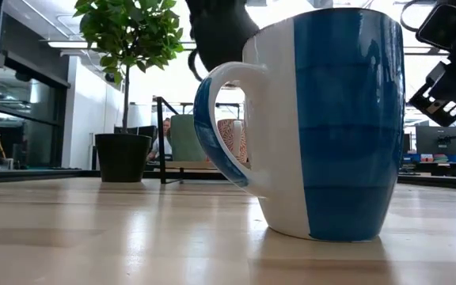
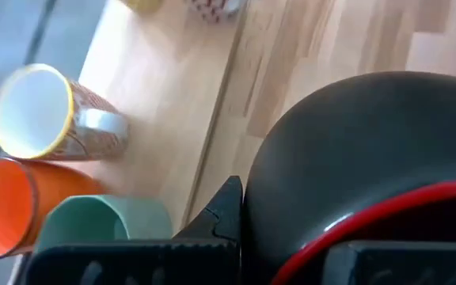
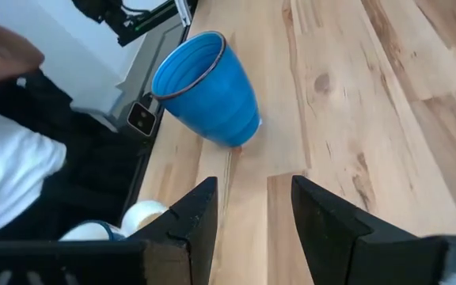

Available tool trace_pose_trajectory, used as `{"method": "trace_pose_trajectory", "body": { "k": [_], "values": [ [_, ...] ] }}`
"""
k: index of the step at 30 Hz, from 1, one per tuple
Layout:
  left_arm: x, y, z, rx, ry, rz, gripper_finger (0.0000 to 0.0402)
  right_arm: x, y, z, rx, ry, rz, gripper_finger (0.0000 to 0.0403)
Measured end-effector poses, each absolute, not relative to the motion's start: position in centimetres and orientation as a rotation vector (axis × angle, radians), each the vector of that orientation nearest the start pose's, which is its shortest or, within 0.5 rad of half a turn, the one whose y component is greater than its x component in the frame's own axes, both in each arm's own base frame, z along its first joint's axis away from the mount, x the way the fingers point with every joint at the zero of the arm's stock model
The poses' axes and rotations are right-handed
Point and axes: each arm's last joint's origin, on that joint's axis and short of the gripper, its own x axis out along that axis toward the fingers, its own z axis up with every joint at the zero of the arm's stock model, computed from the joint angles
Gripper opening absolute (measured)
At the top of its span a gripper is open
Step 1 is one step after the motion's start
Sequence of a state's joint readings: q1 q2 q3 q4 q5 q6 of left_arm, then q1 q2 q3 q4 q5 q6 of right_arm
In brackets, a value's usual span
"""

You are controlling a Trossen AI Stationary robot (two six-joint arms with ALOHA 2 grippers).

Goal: Place coffee mugs
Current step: Move the black mug from bottom left to the center of the table

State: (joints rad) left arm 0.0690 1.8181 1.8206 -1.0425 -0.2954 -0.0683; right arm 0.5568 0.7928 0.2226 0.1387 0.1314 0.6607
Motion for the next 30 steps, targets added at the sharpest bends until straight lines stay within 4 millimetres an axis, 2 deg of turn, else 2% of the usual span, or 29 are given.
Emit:
{"method": "trace_pose_trajectory", "body": {
  "k": [6, 15, 22, 30],
  "values": [
    [39.8, 5.0, 29.6, 0.041, 1.143, 0.389, 0.0013, 13.9, 8.1, 17.0, 0.495, 0.517, 0.244, 0.0142],
    [42.4, 4.3, 23.5, 0.151, 1.319, 0.282, 0.0013, 13.9, 8.1, 17.0, 0.481, 0.514, 0.246, 0.0142],
    [43.3, 3.9, 20.7, 0.265, 1.400, 0.176, 0.0013, 13.9, 8.1, 17.0, 0.465, 0.513, 0.250, 0.0142],
    [43.3, 5.9, 19.4, 0.254, 1.443, 0.138, 0.0013, 13.9, 8.1, 17.0, 0.410, 0.506, 0.265, 0.0142]
  ]
}}
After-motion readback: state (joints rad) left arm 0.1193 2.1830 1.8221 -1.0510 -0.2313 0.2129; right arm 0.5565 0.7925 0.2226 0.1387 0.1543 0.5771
